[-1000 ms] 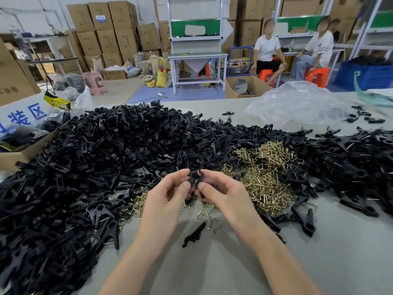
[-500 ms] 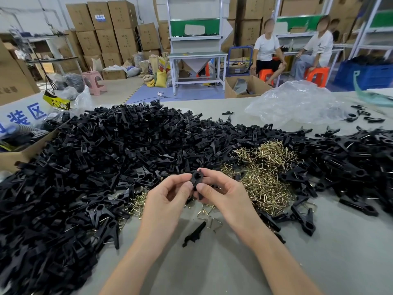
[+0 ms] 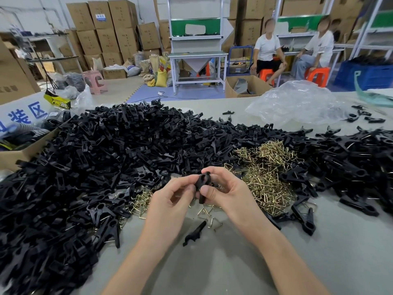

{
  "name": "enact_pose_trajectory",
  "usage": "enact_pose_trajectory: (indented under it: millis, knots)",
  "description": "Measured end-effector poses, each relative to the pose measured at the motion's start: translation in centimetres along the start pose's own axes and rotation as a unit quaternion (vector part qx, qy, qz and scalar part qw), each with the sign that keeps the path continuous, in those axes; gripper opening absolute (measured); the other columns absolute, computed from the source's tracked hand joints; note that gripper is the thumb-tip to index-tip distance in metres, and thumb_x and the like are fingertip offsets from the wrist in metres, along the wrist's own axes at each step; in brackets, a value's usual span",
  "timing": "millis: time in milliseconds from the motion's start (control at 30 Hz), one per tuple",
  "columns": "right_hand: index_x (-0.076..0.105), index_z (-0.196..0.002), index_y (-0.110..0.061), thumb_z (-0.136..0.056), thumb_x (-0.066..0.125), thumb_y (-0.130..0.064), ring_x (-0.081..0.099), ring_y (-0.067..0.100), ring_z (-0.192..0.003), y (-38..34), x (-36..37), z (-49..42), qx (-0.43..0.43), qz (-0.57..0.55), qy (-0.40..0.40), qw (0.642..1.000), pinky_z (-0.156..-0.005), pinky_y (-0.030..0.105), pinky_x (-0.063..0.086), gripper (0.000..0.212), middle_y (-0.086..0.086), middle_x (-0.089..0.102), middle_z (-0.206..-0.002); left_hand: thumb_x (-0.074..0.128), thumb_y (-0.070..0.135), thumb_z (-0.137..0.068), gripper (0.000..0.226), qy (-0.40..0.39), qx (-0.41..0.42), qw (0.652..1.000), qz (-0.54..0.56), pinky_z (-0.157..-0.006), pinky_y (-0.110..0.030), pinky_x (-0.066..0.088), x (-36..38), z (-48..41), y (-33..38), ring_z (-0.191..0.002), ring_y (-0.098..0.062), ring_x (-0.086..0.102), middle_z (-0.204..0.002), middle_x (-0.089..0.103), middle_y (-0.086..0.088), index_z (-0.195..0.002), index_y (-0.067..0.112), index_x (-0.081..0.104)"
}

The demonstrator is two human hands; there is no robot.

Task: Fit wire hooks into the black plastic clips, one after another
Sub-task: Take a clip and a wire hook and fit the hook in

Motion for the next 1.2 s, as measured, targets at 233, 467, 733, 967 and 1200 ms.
enact_pose_trajectory:
  millis: [233,467,733,967,1200]
  knots:
    - [0.065,-0.108,-0.016,-0.076,0.076,-0.019,0.069,0.029,-0.103,-0.9,-2.5,-0.3,-0.037,-0.023,0.114,0.993,-0.085,0.027,0.058,0.034,0.011,0.07,-0.107,0.058,0.029,-0.099,0.014,-0.008,0.011,0.98,-0.197,-0.068,-0.01,0.046,-0.6,-0.2,-1.4,-0.078,0.001,0.062,-0.089,0.068,0.022,-0.096,0.041,0.063]
    - [0.064,-0.103,-0.019,-0.069,0.075,-0.017,0.068,0.018,-0.097,-0.5,-3.0,-0.8,-0.052,-0.083,0.142,0.985,-0.084,0.027,0.058,0.036,0.0,0.073,-0.099,0.054,0.047,-0.098,0.026,-0.148,0.041,0.898,-0.413,-0.095,-0.028,0.042,0.8,0.3,-2.2,-0.108,-0.005,0.048,-0.1,0.049,0.023,-0.118,0.037,0.066]
    - [0.061,-0.105,-0.018,-0.078,0.074,-0.012,0.067,0.009,-0.095,-0.4,-2.8,-0.9,-0.053,-0.046,0.153,0.986,-0.094,0.031,0.056,0.031,-0.008,0.075,-0.096,0.052,0.038,-0.1,0.005,-0.149,0.028,0.893,-0.424,-0.089,-0.02,0.037,0.7,0.3,-1.7,-0.105,-0.004,0.046,-0.1,0.048,0.022,-0.096,0.039,0.053]
    - [0.06,-0.106,-0.019,-0.087,0.071,-0.005,0.068,0.007,-0.094,-0.2,-2.8,-0.9,-0.05,-0.026,0.152,0.987,-0.088,0.027,0.058,0.026,-0.007,0.076,-0.099,0.039,0.046,-0.103,0.021,-0.134,0.04,0.843,-0.519,-0.084,-0.024,0.044,0.4,0.2,-2.0,-0.108,-0.008,0.048,-0.107,0.048,0.015,-0.108,0.033,0.055]
    - [0.07,-0.1,-0.035,-0.073,0.077,-0.028,0.066,0.017,-0.102,-0.3,-2.5,-0.5,-0.053,-0.003,0.143,0.988,-0.09,0.03,0.057,0.029,0.001,0.071,-0.108,0.057,0.029,-0.099,0.011,-0.034,-0.024,0.96,-0.277,-0.071,-0.009,0.041,-0.4,-0.1,-1.2,-0.084,0.01,0.058,-0.087,0.066,0.022,-0.091,0.036,0.061]
Point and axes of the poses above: each hand's wrist, its own z-axis away from the middle knuckle, its own x-axis out of the palm, y = z × x, the point moved 2 cm from there along -z, towards the middle knuckle
